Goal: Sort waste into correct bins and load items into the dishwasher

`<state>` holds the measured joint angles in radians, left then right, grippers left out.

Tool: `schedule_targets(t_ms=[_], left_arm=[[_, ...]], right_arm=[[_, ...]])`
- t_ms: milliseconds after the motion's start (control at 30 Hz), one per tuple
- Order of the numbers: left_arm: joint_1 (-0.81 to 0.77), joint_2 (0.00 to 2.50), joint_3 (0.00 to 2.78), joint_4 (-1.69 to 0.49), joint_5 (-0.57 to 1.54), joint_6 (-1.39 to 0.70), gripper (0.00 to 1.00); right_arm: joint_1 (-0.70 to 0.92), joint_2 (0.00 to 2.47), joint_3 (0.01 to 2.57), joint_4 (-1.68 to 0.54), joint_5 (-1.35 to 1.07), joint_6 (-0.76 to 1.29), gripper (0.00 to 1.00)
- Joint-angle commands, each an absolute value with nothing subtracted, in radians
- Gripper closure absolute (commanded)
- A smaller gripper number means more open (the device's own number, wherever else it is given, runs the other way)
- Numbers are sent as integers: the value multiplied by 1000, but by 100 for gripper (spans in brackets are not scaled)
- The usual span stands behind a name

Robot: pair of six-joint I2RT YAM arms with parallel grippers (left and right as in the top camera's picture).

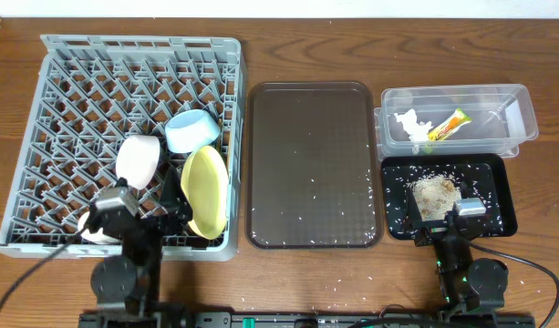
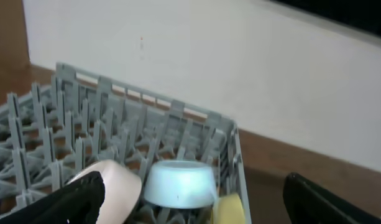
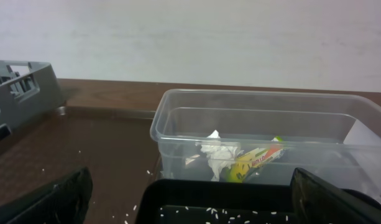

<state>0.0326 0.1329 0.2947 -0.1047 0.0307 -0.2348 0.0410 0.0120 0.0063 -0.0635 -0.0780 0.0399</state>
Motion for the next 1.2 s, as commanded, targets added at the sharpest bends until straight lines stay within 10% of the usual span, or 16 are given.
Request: schedule_targets(t_ms=[0,1167], left_arm=[[40,53,228,-70,35,-221,8],[41,6,4,-68,30,-221,8]], right_arm=[[31,9,6,-68,-79,25,1],[31,9,6,-68,-79,25,1]])
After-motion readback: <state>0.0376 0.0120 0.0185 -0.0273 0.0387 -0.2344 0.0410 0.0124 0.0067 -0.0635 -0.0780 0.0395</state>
